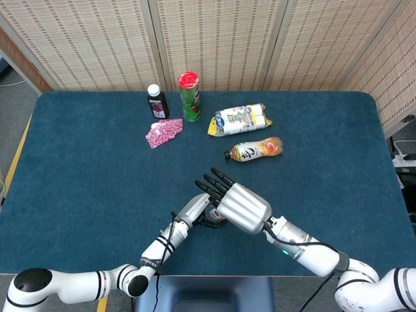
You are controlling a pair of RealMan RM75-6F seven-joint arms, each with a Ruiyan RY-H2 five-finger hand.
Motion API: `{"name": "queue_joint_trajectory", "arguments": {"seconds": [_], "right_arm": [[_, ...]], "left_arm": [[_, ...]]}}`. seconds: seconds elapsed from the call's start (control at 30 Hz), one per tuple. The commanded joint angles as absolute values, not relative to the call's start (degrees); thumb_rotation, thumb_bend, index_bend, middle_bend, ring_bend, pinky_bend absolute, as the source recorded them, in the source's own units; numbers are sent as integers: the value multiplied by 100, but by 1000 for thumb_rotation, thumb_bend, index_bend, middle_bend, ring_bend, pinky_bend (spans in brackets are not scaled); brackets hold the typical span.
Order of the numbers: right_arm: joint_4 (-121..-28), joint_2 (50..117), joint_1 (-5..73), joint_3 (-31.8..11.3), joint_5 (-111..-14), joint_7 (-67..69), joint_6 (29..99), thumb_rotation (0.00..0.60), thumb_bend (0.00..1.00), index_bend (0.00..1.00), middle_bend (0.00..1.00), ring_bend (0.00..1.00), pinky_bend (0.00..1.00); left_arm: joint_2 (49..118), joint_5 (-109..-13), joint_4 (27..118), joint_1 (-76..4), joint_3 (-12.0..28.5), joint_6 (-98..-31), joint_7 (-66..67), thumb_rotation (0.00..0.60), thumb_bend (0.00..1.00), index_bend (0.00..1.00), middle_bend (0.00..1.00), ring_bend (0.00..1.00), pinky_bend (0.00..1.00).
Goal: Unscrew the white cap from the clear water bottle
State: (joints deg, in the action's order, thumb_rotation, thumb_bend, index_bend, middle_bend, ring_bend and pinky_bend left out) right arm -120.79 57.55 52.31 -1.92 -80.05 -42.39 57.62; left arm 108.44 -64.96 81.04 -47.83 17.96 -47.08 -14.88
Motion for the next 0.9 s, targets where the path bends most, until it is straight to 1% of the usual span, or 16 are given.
{"name": "queue_joint_trajectory", "arguments": {"seconds": [0.03,0.07,0.13,0.17,0.27,0.37,0.4,0.43,0.53,0.57,0.6,0.67,0.9], "right_arm": [[-11945,5681,4952,-173,-8200,-3607,5937,600,273,218,26,0,0],[-11952,5644,4927,-175,-8129,-3510,5896,600,253,125,17,0,0],[-12000,5549,4910,-179,-7922,-3354,5747,600,209,25,3,0,0],[-12053,5477,4914,-183,-7743,-3233,5610,600,191,2,0,0,0],[-12106,5318,4975,-211,-7380,-2974,5251,600,180,0,0,0,0],[-12033,5281,5002,-245,-7246,-2796,5055,600,180,2,0,0,0],[-12000,5292,5003,-256,-7252,-2751,5023,600,180,12,0,0,0],[-11967,5310,4997,-270,-7268,-2709,5014,600,180,52,0,0,0],[-11838,5410,4957,-309,-7342,-2683,5056,600,180,266,0,0,0],[-11812,5444,4945,-325,-7347,-2686,5081,600,180,324,0,0,0],[-11788,5475,4936,-339,-7355,-2696,5102,600,180,360,0,0,0],[-11764,5526,4919,-370,-7341,-2719,5132,600,179,391,0,0,0],[-11808,5603,4948,-444,-7191,-2883,5087,600,180,394,0,0,0]], "left_arm": [[10836,-6479,8089,-4773,1792,-4714,-1483,600,353,421,505,271,274],[10830,-6471,8086,-4771,1794,-4716,-1479,600,353,421,505,271,274],[10820,-6459,8090,-4768,1802,-4724,-1472,600,353,421,505,271,274],[10814,-6456,8098,-4767,1807,-4729,-1468,600,353,421,505,270,274],[10804,-6460,8124,-4768,1806,-4739,-1451,600,353,421,505,271,274],[10807,-6452,8130,-4771,1799,-4746,-1425,600,352,421,505,271,274],[10809,-6444,8127,-4773,1798,-4744,-1420,600,353,421,505,271,274],[10812,-6439,8122,-4775,1798,-4741,-1415,600,353,421,506,271,274],[10826,-6423,8105,-4785,1798,-4730,-1409,600,352,421,505,271,274],[10830,-6422,8101,-4786,1795,-4728,-1406,600,352,421,505,271,274],[10835,-6422,8096,-4789,1794,-4727,-1403,600,353,421,505,271,274],[10845,-6421,8089,-4795,1790,-4724,-1396,600,353,421,505,271,274],[10866,-6426,8102,-4811,1780,-4719,-1367,600,350,421,506,270,274]]}}
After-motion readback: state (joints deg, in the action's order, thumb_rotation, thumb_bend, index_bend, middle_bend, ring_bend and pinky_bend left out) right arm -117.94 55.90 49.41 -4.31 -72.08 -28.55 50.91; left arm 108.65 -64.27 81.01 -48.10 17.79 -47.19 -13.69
